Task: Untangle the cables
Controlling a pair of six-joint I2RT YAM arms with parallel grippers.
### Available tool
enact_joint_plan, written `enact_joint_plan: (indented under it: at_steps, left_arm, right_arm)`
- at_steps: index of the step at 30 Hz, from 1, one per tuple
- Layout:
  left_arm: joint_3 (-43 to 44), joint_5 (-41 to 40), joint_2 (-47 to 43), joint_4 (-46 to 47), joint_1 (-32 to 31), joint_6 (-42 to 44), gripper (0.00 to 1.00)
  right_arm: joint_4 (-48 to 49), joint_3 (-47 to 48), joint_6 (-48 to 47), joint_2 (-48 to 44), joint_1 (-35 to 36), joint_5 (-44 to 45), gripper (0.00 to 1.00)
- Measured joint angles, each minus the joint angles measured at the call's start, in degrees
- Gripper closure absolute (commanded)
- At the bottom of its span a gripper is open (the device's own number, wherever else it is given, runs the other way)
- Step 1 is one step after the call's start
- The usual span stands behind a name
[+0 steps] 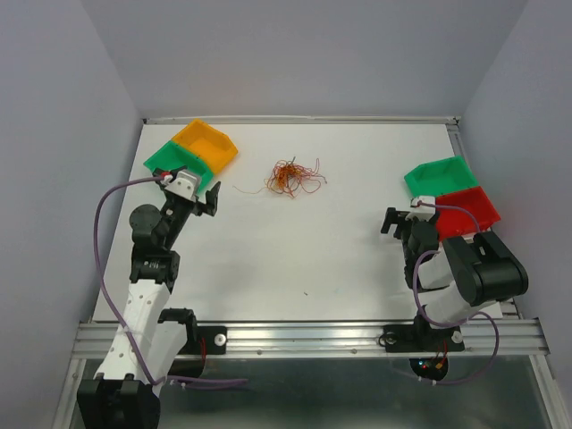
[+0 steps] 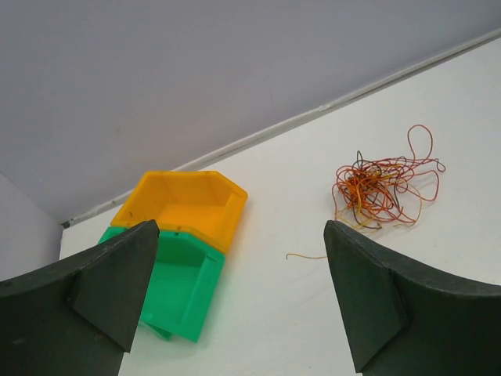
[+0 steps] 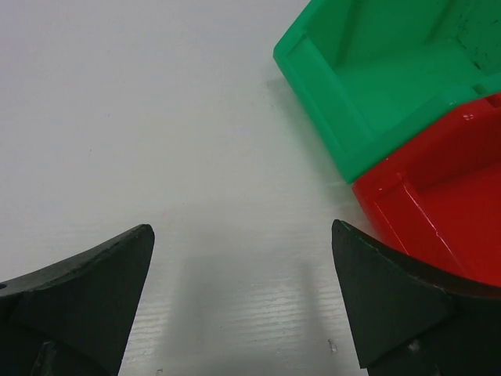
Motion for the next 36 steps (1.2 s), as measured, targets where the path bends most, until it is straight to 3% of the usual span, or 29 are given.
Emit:
enact_joint_plan:
  at_steps: [22, 26, 29, 32, 36]
  left_arm:
    - [-1.8, 0.8, -1.3, 0.7, 0.0, 0.2, 0.01]
    - [-1.8, 0.0, -0.5, 0.7, 0.0, 0.2, 0.01]
    - [-1.8, -0.9, -0.4, 0.8, 0.0, 0.2, 0.01]
    - [-2.1, -0.7, -0.6, 1.6, 0.0, 0.2, 0.01]
    - [-2.8, 2.7, -0.5, 2.1, 0.0, 0.2, 0.01]
  right_arm:
    - [-2.3, 1.7, 0.0, -2.1, 0.0, 1.1, 0.0]
    - [-19.8, 8.7, 2.7, -16.7, 0.2, 1.4, 0.0]
    - [-36.0, 21.2, 8.6, -25.5, 0.3, -0.8, 0.0]
    - [-41.7, 26.8, 12.5, -29.8, 0.5, -3.7, 0.0]
    - [-46.6, 25.5, 21.3, -34.1, 0.6, -5.9, 0.0]
